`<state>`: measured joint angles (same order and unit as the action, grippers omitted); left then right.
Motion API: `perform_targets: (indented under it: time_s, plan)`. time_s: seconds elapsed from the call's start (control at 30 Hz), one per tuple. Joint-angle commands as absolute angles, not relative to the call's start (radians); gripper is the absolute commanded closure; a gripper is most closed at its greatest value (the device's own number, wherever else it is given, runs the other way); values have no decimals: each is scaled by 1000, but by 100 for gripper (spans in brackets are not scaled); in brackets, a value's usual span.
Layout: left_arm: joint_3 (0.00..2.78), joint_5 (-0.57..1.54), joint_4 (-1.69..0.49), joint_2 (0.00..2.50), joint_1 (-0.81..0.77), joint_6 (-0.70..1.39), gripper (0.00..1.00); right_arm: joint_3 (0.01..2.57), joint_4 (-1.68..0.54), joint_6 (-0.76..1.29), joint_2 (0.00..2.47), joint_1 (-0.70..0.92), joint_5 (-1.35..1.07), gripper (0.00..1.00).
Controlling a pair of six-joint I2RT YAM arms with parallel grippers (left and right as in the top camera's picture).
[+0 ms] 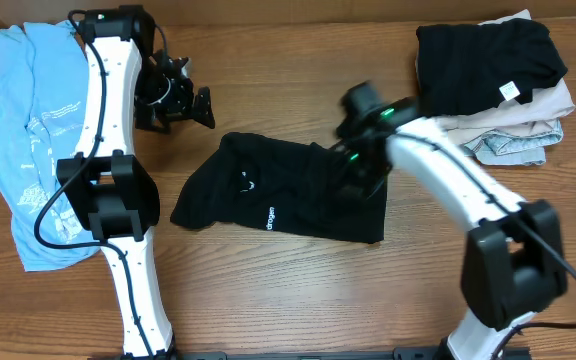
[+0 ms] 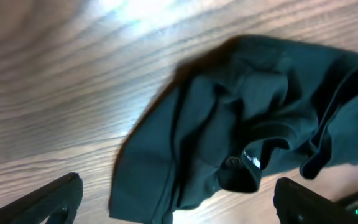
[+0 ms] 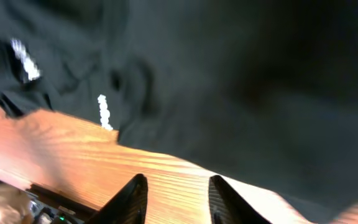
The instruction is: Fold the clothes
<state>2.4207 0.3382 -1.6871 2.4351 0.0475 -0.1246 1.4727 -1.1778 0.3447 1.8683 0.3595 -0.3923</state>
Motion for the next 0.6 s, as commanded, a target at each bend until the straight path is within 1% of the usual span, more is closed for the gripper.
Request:
perform_targets:
  time_s: [0.0, 0.13, 0.27, 0.43, 0.57]
  plan:
    - [2359, 329, -1691, 2419, 43, -169, 0, 1496, -1213, 279, 1828, 282, -397, 63]
    - [2244, 261, -1691, 2419, 43, -153, 0, 1496, -1221, 255, 1828, 234, -394, 63]
    - [2146, 227, -1689, 2419, 46, -148, 5, 1496, -1205, 234, 1828, 226, -390, 62]
    - [2104, 148, -1658, 2419, 43, -100, 13, 1496, -1189, 234, 1828, 227, -375, 55]
    - [2095, 146, -1615, 2419, 26, -101, 17, 1496, -1184, 235, 1828, 226, -356, 51]
